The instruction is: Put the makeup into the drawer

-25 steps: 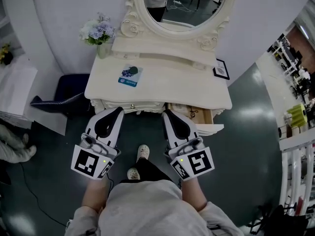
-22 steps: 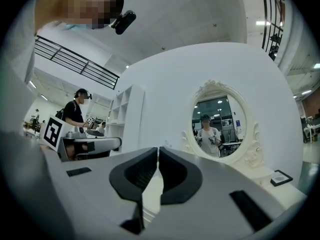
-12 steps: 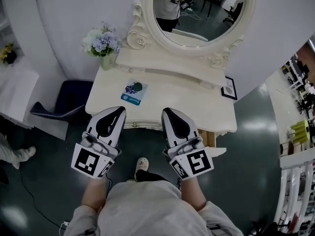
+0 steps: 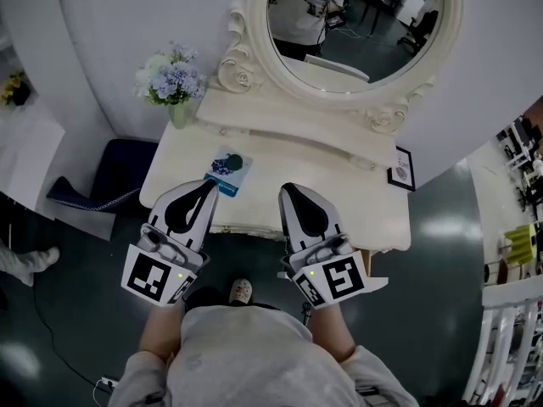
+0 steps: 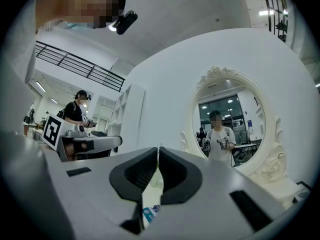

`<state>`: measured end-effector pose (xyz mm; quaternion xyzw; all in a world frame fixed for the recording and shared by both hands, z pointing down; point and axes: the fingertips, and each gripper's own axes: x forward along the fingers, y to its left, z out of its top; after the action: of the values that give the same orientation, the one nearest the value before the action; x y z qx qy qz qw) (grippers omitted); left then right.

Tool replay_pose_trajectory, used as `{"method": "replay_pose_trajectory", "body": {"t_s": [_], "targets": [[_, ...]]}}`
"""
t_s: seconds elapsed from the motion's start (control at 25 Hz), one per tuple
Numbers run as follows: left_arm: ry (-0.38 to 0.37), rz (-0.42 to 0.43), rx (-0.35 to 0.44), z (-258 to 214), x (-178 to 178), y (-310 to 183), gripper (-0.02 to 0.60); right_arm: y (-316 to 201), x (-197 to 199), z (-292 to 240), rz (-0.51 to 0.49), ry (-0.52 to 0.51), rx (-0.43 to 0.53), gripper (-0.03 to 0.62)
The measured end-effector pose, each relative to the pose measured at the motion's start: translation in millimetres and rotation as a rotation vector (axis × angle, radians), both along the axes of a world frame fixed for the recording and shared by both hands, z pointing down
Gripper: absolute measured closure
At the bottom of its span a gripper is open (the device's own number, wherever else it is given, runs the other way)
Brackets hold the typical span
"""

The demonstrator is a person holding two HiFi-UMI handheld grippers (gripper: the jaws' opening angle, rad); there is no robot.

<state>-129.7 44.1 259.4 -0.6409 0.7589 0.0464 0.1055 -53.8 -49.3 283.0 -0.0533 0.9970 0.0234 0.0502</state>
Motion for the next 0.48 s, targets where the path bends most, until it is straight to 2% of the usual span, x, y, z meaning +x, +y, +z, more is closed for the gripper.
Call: {"method": "replay_pose_trajectory", "body": {"t_s": [0.28,0.48], "targets": [[0.020,-0.026,-0.020,6,-20,-9,0.571,-12,-21,9,-0.023,0.019,-0.034,0.569],[0.029,-0.003,-0.033,13,-40,-22,0.571,-20,-44,16,-0.018,0.032,-0.042,0.569]]}}
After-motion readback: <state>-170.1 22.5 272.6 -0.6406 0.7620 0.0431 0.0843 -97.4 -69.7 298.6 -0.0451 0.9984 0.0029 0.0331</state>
